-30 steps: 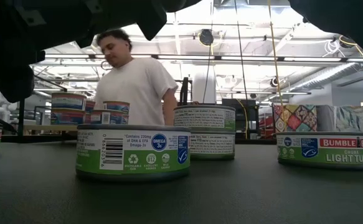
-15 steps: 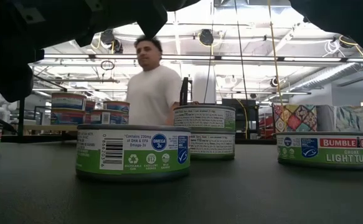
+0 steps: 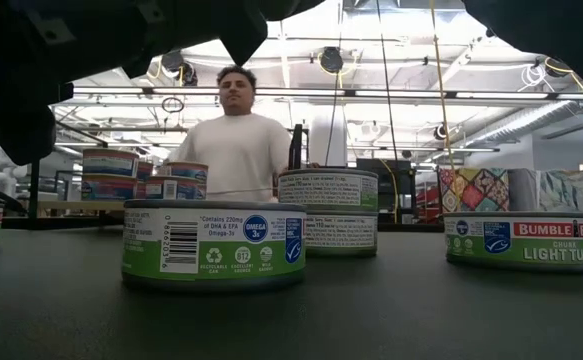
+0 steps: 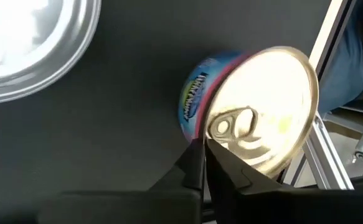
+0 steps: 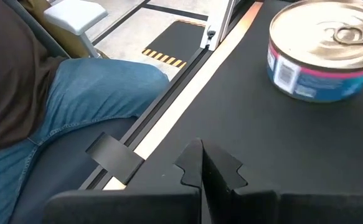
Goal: Stack canned seafood by type on shelf
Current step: Stack the blue and pink tuna can on the top of the blue and pink tuna can on the shelf
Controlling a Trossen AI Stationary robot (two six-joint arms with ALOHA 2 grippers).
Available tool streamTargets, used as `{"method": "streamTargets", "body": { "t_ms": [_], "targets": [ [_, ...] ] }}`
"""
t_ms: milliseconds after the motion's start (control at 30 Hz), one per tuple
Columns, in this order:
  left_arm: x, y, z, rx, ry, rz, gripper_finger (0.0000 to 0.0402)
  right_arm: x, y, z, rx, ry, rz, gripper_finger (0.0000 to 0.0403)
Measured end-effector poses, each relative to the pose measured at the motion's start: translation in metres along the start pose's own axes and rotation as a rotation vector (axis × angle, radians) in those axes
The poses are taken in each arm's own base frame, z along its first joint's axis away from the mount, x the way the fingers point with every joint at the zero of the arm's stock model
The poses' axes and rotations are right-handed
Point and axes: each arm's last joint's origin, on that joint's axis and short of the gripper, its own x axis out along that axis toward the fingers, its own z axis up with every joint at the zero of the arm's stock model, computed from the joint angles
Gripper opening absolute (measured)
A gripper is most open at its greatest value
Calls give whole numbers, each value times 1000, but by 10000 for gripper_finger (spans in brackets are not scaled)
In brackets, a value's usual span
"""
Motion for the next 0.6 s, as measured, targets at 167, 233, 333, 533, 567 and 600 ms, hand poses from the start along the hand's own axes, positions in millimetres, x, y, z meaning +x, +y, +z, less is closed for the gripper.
{"method": "streamTargets", "body": {
  "t_ms": [167,233,333,533,567,600],
  "targets": [
    [0,0,0,4,-6,5,7,0,1,0,0,0,1,0],
    [0,0,0,8,-5,5,4,0,1,0,0,0,1,0],
    [0,0,0,8,-5,5,3,0,1,0,3,10,1,0],
    [-8,3,-3,6,-23,-4,1,-9,4,6,-25,34,0,0],
    [-10,3,-3,5,-30,-11,1,-10,5,8,-31,32,0,0],
    [-13,4,-4,-3,-35,-13,1,-13,6,10,-32,41,0,0]
  ]
}}
